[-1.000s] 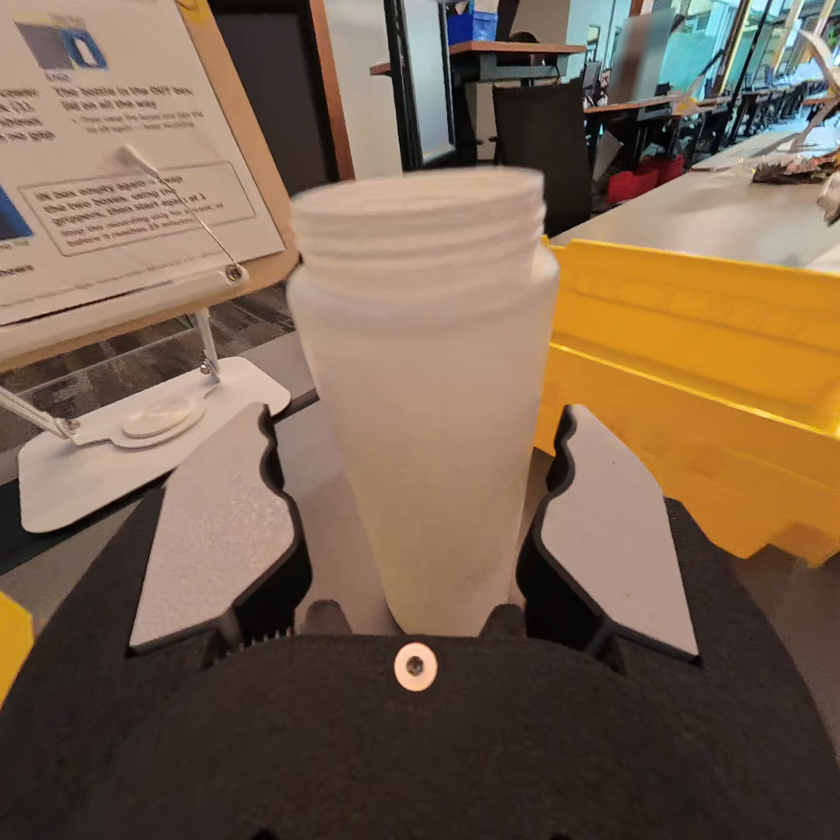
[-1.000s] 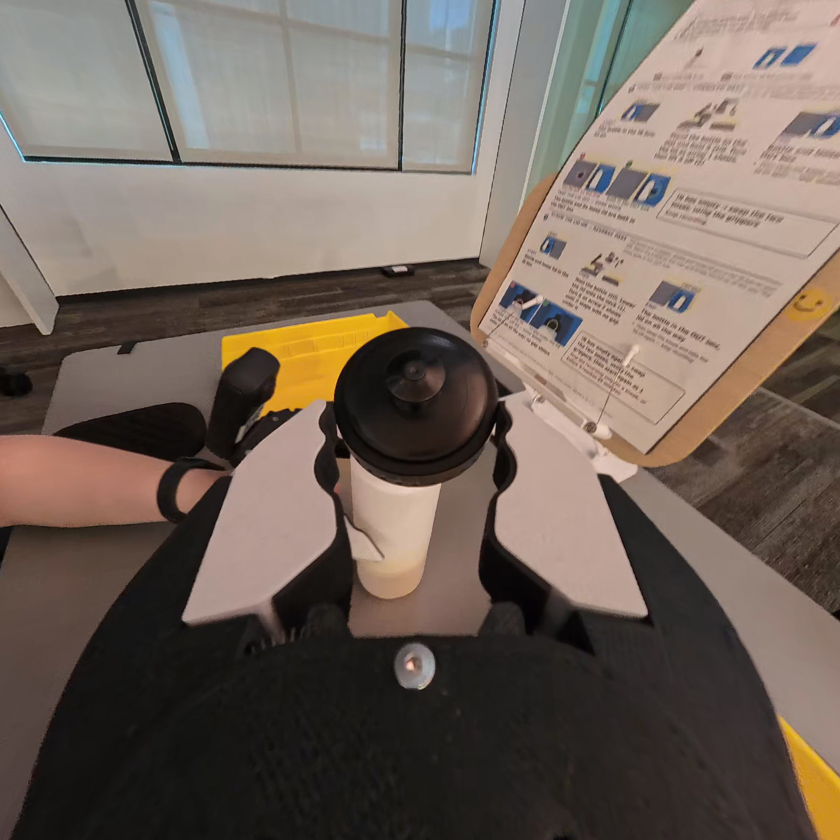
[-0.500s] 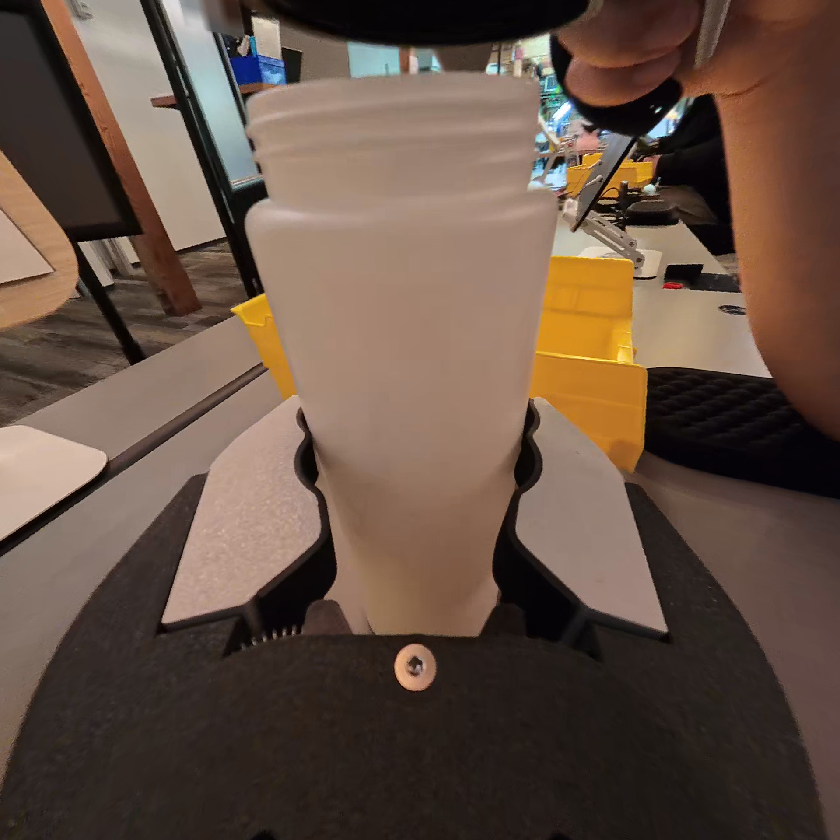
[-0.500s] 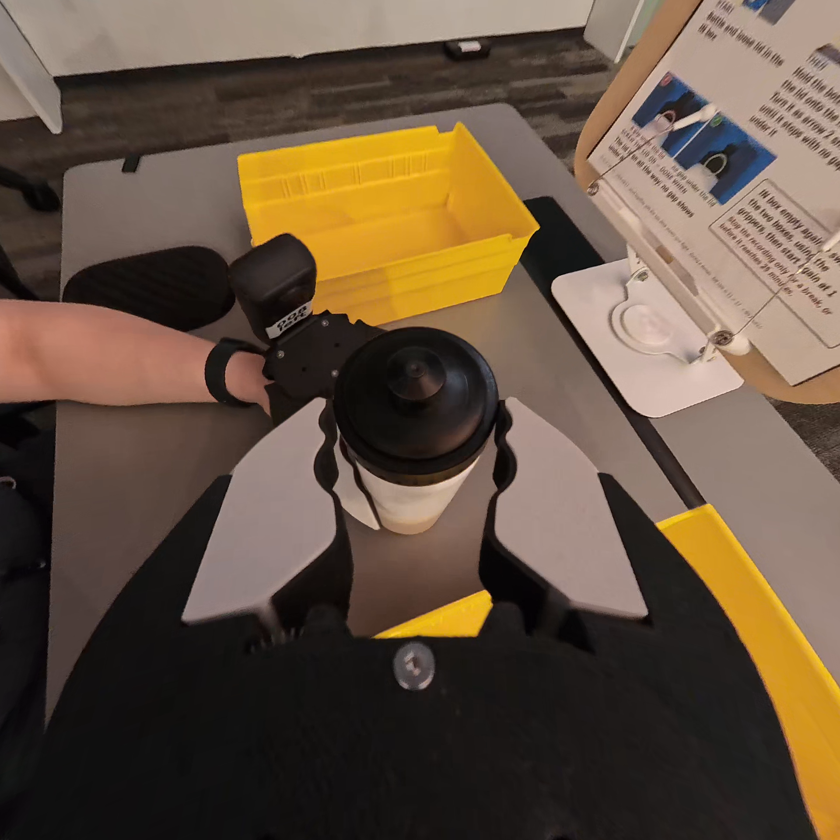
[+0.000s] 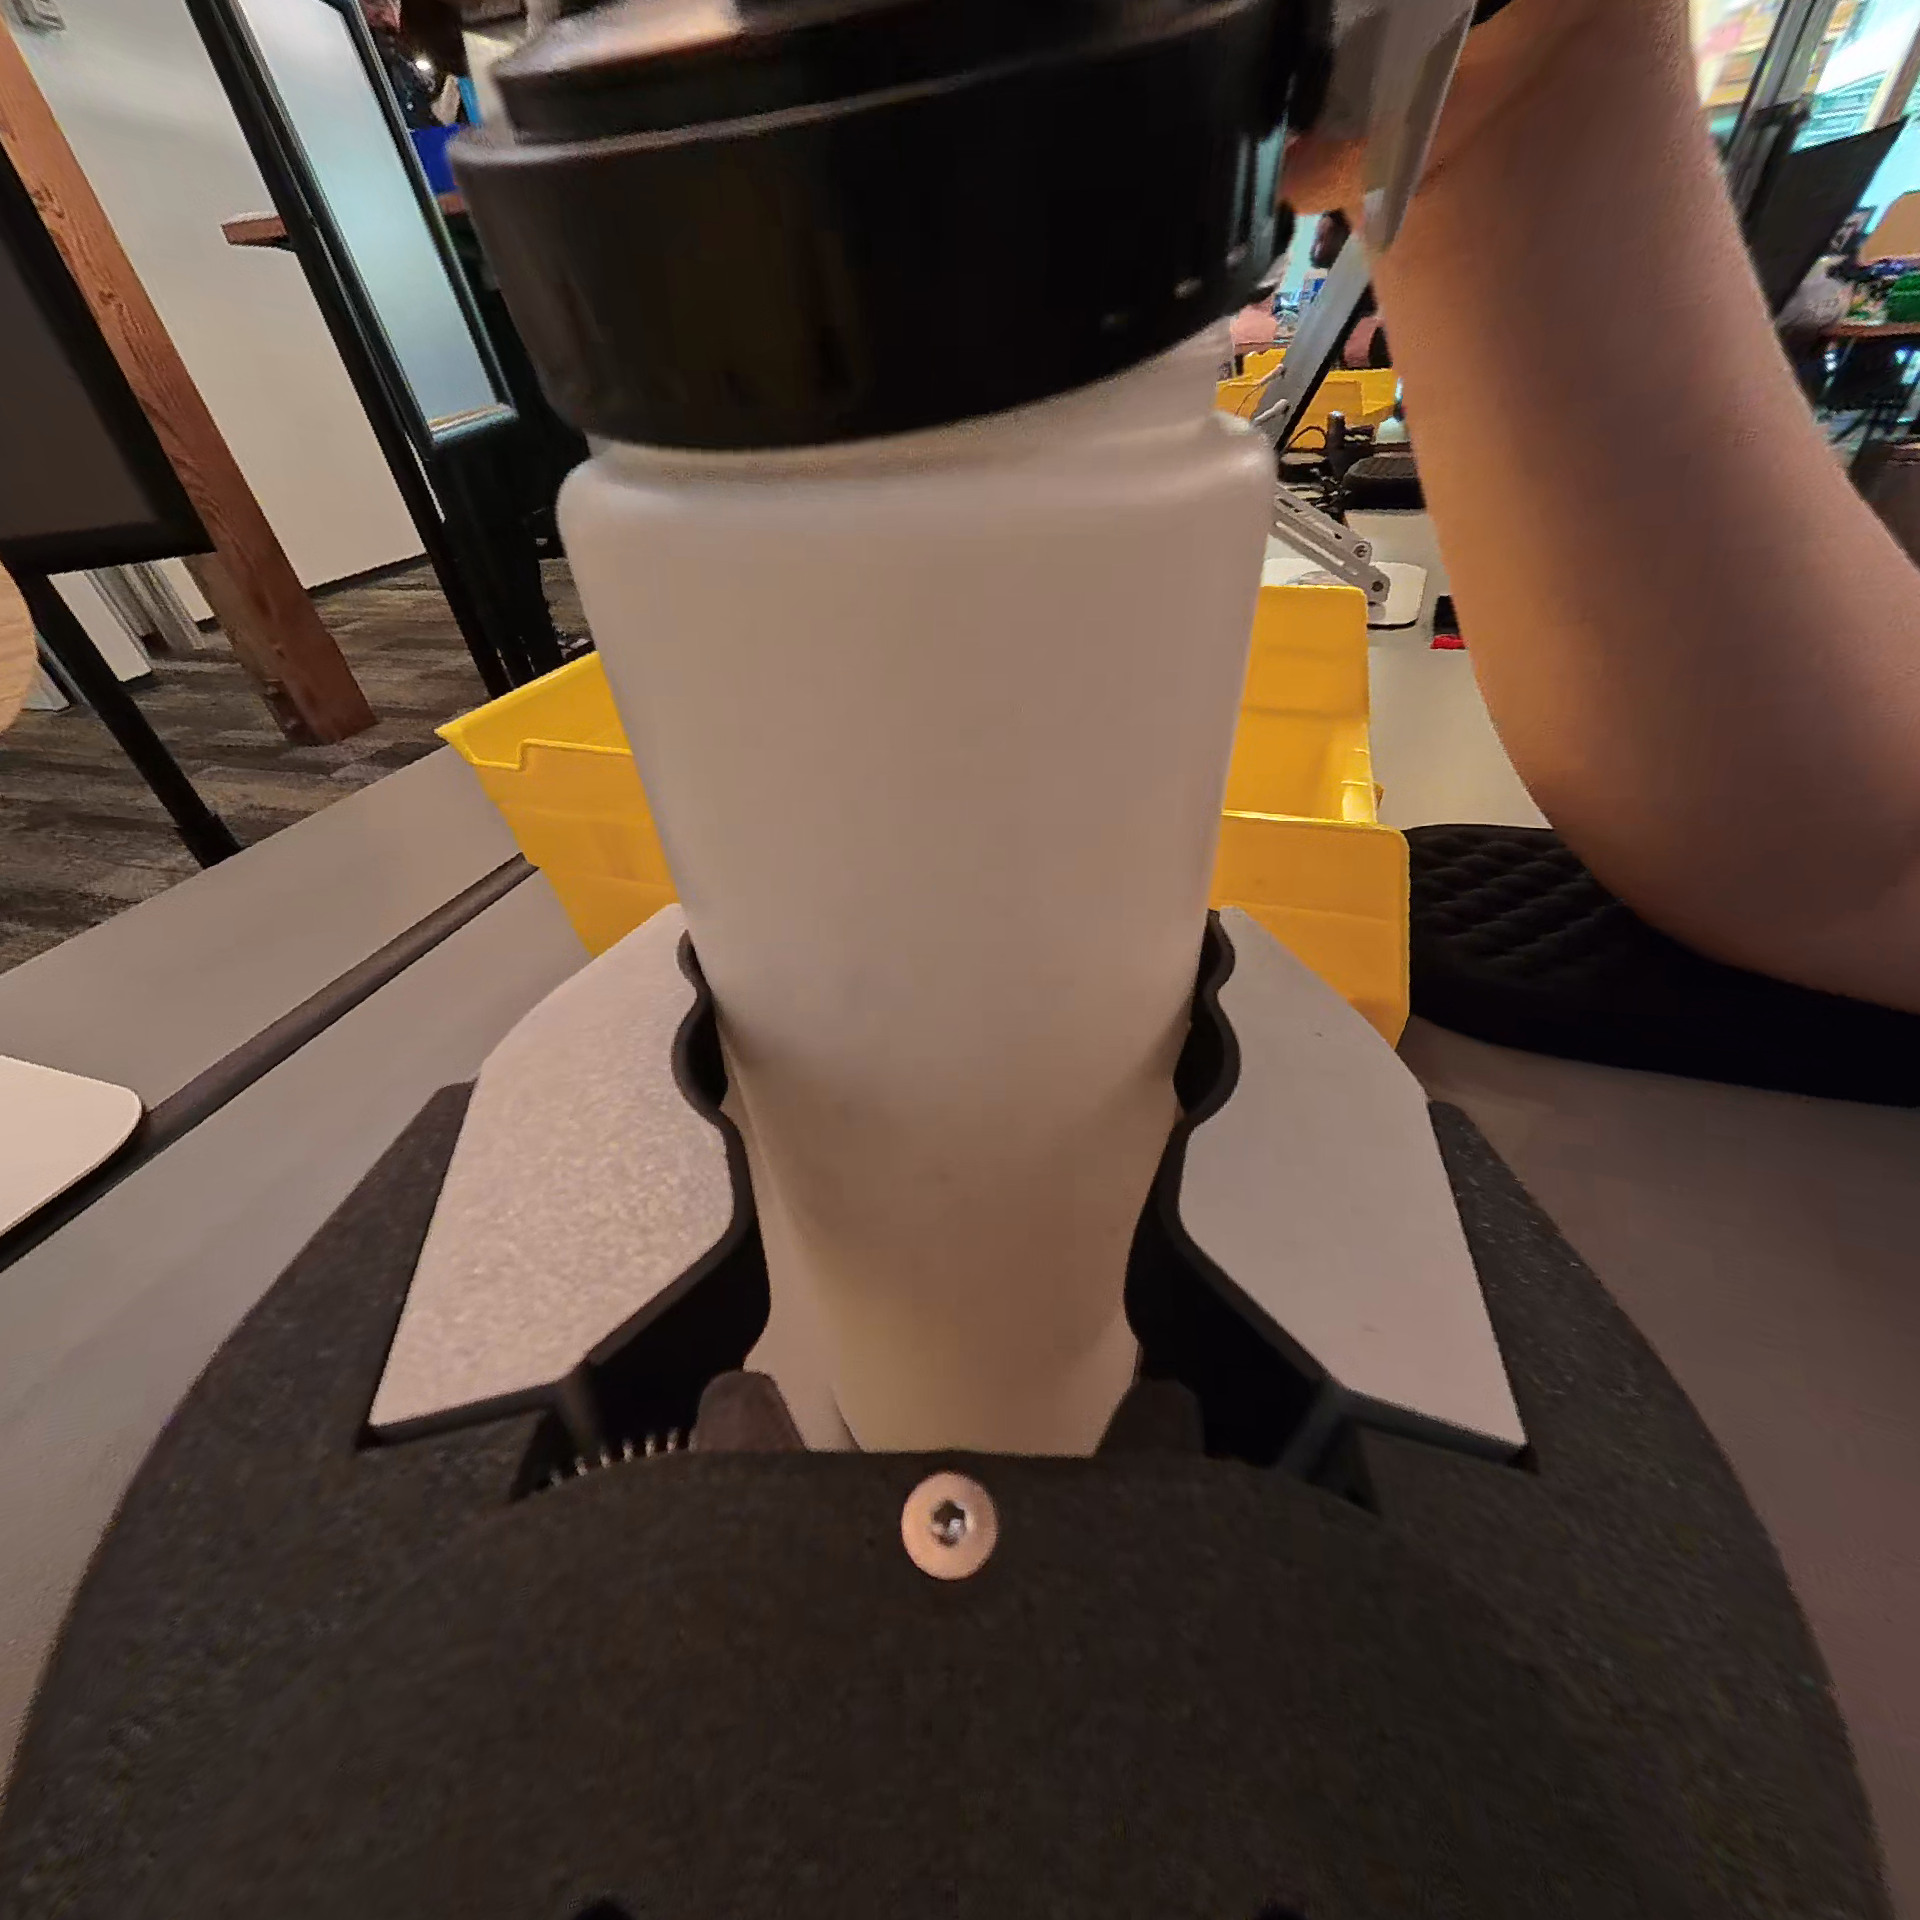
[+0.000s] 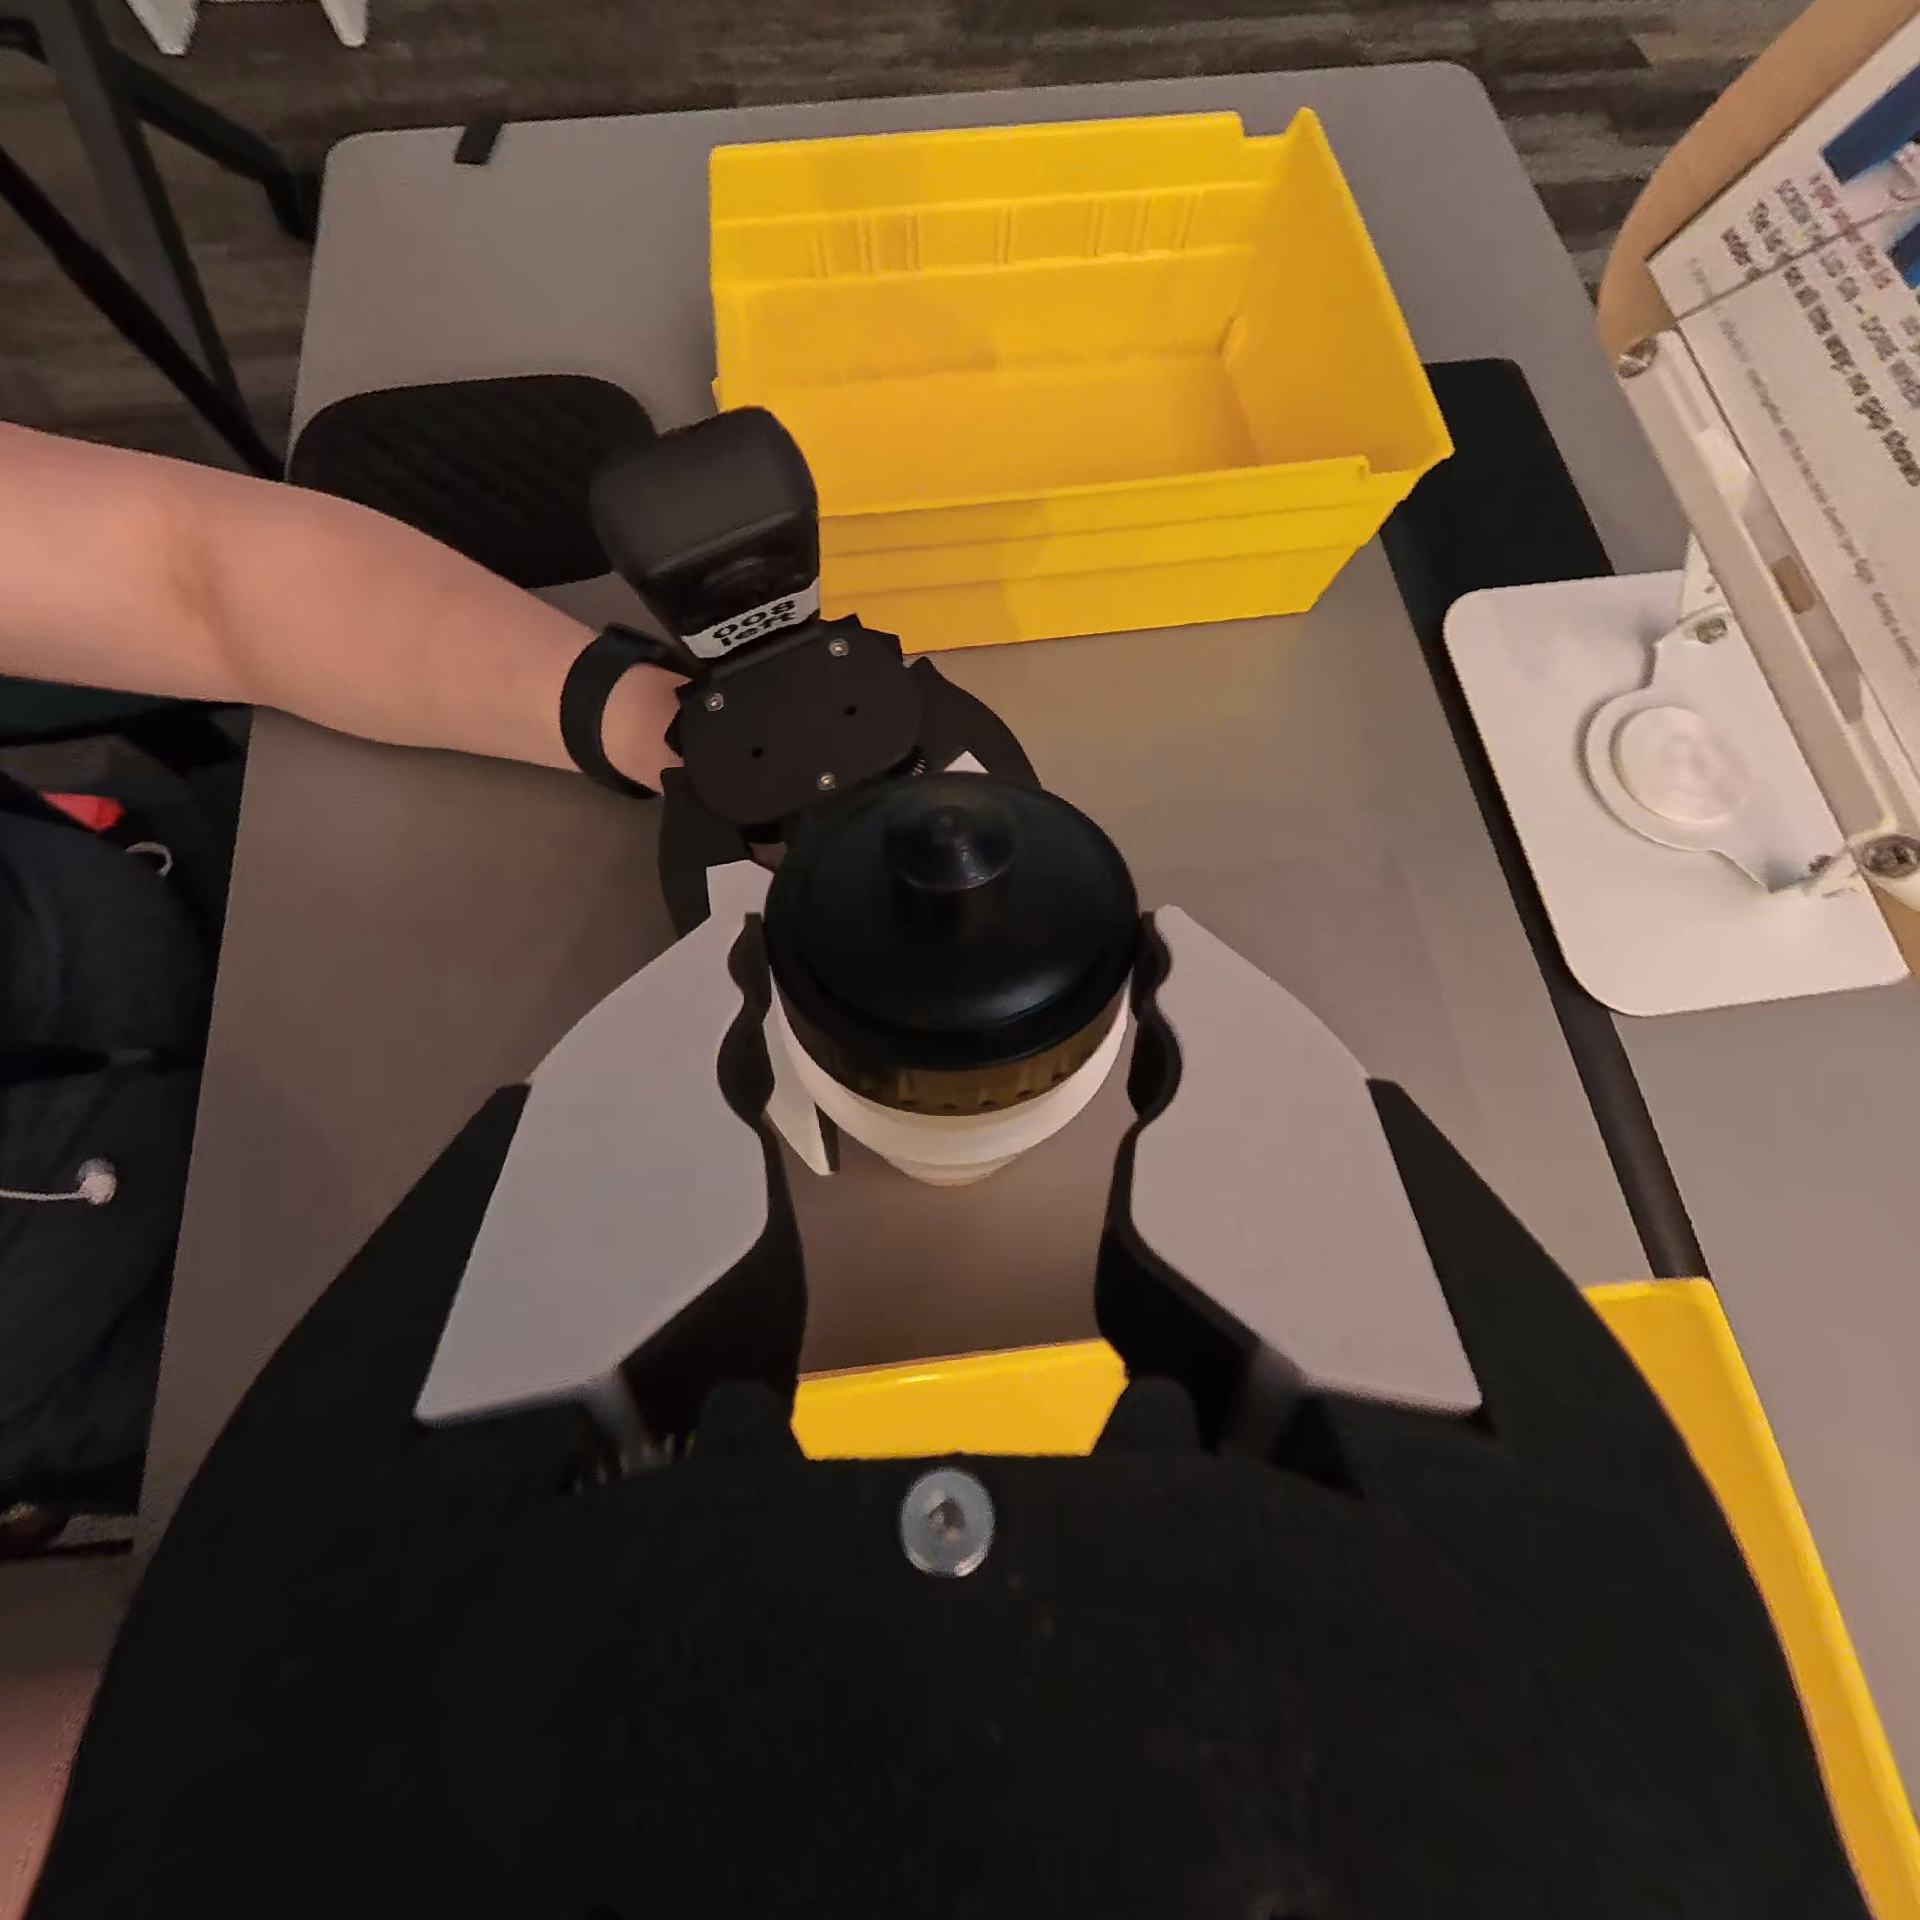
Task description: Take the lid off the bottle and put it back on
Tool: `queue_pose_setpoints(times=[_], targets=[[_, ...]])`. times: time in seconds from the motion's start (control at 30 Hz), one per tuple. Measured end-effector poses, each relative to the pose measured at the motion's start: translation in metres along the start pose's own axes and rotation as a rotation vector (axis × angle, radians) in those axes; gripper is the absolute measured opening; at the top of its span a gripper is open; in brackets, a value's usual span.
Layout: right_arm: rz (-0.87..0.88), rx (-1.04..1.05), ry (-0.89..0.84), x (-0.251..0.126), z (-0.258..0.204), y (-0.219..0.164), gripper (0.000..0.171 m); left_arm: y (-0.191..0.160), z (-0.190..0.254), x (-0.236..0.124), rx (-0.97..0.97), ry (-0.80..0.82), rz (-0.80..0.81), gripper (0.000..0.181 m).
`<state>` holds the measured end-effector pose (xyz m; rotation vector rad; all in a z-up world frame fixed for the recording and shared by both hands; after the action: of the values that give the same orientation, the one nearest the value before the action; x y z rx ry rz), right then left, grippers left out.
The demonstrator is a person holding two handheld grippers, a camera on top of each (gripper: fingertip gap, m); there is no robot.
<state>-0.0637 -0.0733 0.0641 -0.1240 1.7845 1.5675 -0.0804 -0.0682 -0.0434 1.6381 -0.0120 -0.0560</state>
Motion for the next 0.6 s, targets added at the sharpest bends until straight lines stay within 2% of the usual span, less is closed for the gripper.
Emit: queue_pose_setpoints(times=[0.3,0.47,0.6], targets=[[0.074,-0.085,0.057,-0.0049,0.0007,-0.0053,0.068,0.0001,0.0006,0.0004,-0.003,-0.026,0.000,0.087],[0.097,0.012,0.098,0.0001,0.0007,-0.0051,0.069,0.0000,0.0003,-0.0016,0.003,-0.026,-0.007,0.087],[0.078,-0.033,0.032,0.0012,0.0015,-0.0031,0.074,-0.0001,-0.0001,-0.0013,0.002,-0.023,-0.011,0.087]])
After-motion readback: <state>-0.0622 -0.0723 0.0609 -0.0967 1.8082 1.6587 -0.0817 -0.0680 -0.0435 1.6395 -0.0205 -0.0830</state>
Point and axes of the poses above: each gripper's, where its closed fingertips meet, x out along the fingers, y out of its top, z = x × y across the jaws, the point moved 3 cm from there along -x, back along the fingers, and after that the axes turned 3 degrees about z, right-handed, at the moved point
